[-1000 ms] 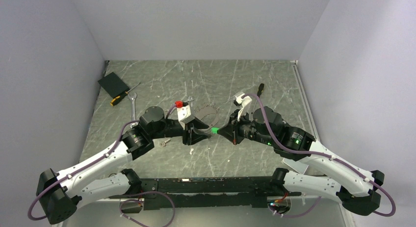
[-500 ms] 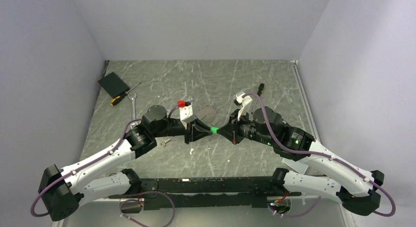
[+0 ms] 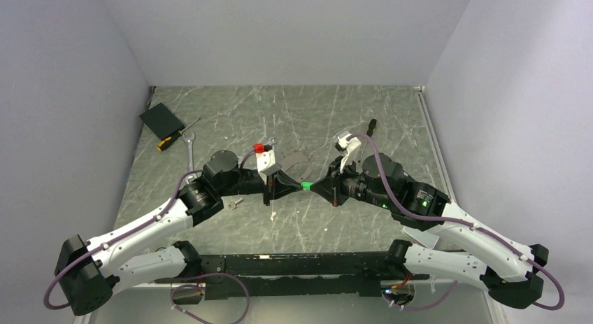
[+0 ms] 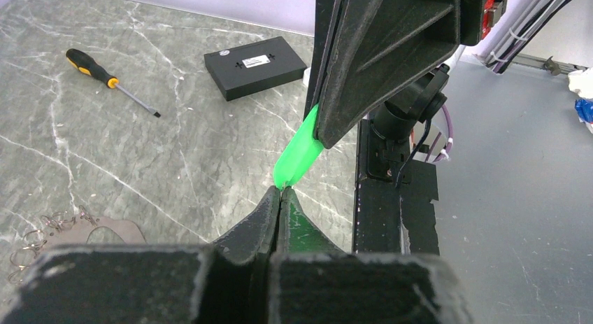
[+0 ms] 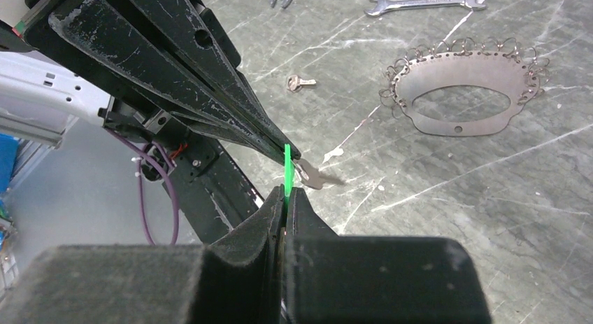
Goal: Put the keys on the keyring
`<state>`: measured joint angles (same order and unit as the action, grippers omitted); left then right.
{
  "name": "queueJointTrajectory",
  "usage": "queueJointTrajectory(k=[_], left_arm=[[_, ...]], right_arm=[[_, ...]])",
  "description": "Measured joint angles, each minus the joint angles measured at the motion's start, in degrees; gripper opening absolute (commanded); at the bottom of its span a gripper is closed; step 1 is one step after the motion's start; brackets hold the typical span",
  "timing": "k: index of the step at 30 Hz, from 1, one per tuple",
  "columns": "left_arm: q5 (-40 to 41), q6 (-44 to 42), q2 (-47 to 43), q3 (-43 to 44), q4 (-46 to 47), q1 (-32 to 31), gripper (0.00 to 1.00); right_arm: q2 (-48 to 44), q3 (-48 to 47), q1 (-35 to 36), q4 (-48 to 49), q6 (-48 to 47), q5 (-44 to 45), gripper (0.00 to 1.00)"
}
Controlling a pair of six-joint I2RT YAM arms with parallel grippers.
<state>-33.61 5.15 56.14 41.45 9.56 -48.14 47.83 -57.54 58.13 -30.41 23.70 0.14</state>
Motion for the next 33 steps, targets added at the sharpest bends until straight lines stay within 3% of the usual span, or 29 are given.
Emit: queueJointTrajectory(k=[24,27,28,30,33], left_arm=[[1.14,-3.04,-2.60,2.03,-8.33,-0.11,0.00],[1.11,-4.24,-2.73,2.40,-10.45,-0.11,0.00],[0.74,-4.48,-2.69,2.69,-11.58,-0.09,0.00],[-0.72,-4.57,-2.60,3.72,-12.55,-0.11,0.00],[-3.19,-4.55,-2.25,6.23,-13.66,-0.24,0.00]], right_arm=[[1.92,0.31,0.28,-1.42,3.80,2.12,0.00],[3.48,0.31,0.31,-1.25,4.02,1.66,0.50],[4.02,0.31,0.31,-1.40,4.15,1.88,0.60],[5.07,0.31,0.24,-2.43,4.17,2.95,0.67],[5.99,0.31,0.17,-4.66,3.39,5.20,0.68]])
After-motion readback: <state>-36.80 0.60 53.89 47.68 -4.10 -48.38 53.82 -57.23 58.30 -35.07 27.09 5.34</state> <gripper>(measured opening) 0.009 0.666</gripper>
